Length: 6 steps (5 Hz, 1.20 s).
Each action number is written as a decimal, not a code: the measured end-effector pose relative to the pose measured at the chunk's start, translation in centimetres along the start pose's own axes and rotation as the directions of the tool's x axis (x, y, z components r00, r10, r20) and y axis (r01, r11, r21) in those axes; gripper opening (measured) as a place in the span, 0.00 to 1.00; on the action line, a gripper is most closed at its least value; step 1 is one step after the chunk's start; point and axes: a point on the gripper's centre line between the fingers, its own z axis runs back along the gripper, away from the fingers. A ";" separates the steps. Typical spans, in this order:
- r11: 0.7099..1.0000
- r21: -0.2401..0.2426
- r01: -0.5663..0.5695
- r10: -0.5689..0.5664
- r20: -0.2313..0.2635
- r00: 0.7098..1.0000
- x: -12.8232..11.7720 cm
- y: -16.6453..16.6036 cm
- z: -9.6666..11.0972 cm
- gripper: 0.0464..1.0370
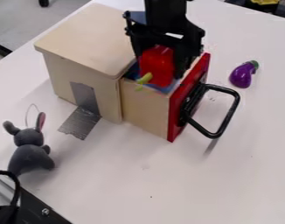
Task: Put the red pepper in the drawer
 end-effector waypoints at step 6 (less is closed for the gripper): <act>1.000 0.024 -0.014 0.013 0.032 0.999 1.8 -0.1 3.1 0.96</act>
